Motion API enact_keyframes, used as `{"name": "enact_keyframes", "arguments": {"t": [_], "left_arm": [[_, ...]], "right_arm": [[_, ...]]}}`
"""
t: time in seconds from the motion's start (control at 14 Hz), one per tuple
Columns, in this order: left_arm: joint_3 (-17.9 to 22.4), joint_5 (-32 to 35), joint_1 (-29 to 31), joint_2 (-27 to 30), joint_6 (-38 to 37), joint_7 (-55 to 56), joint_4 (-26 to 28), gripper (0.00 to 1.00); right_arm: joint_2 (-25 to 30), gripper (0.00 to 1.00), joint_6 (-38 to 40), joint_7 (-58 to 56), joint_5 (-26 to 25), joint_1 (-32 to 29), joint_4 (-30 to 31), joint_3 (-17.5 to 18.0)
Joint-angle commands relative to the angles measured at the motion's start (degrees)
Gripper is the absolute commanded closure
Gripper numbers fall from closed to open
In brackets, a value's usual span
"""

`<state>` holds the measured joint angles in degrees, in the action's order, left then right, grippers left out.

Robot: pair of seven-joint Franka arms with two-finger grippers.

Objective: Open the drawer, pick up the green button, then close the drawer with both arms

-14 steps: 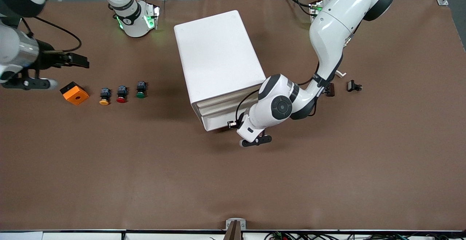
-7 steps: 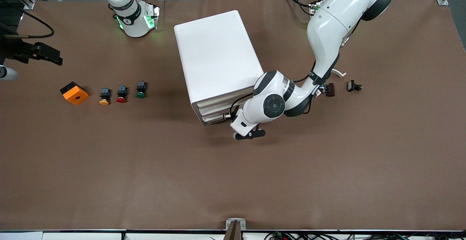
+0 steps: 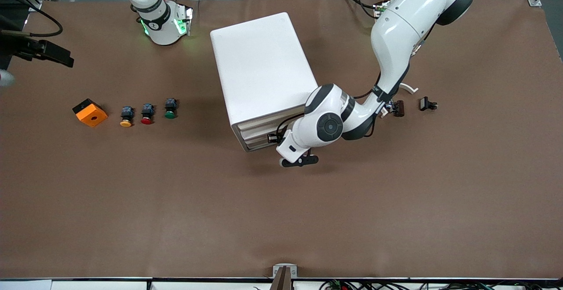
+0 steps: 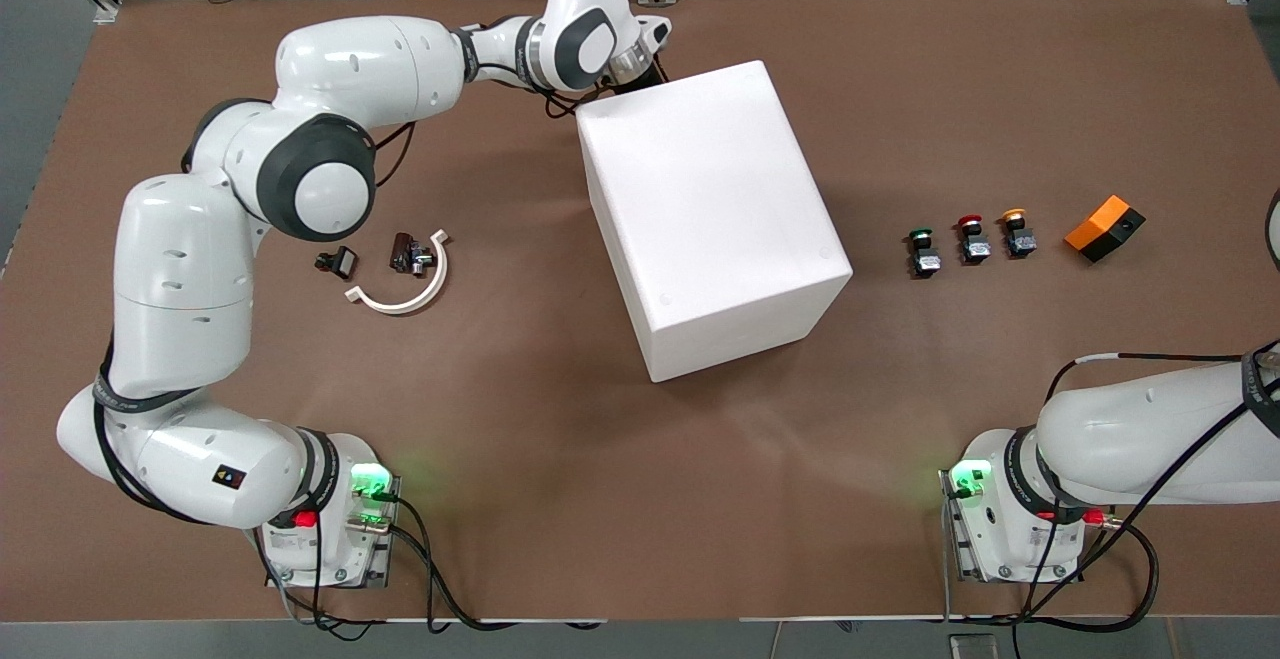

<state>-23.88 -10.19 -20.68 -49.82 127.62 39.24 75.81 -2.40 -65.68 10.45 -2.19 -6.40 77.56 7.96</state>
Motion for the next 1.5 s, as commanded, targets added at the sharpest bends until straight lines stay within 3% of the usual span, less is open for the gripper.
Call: {"name": "enact_keyframes", "arguments": {"t": [0.0,0.14,0.28,0.36,0.71,1.0,1.42], "left_arm": [[0.76,2.09,3.44,4.02,-1.23,-0.92,0.56,0.0],[0.67,8.92,6.69,7.27,-3.24,-1.36,0.65,0.0],[0.67,12.03,10.72,11.56,-7.28,-1.62,1.0,0.0],[0.67,12.04,12.48,13.42,-9.82,-2.06,1.0,0.0],[0.5,11.95,22.94,24.31,-25.29,-14.61,1.18,0.0],[0.32,11.95,30.85,31.78,-33.38,-20.06,1.35,0.0],[0.41,12.64,40.27,41.63,-40.78,-34.65,2.58,0.0]], "right_arm": [[3.53,0.0,0.91,0.45,1.31,-1.34,1.53,0.04],[5.82,0.0,0.38,0.37,1.39,0.23,3.9,-1.61],[7.31,0.0,0.03,0.36,1.83,8.64,5.05,-9.76],[8.1,0.0,-0.32,0.28,3.14,9.81,5.58,-11.8],[13.12,0.0,-5.68,0.01,4.73,6.31,12.34,-9.9],[12.95,0.0,-7.87,0.36,4.65,1.13,12.26,-2.08],[12.77,0.0,-12.27,-9.38,3.94,0.68,11.82,-2.24]]}}
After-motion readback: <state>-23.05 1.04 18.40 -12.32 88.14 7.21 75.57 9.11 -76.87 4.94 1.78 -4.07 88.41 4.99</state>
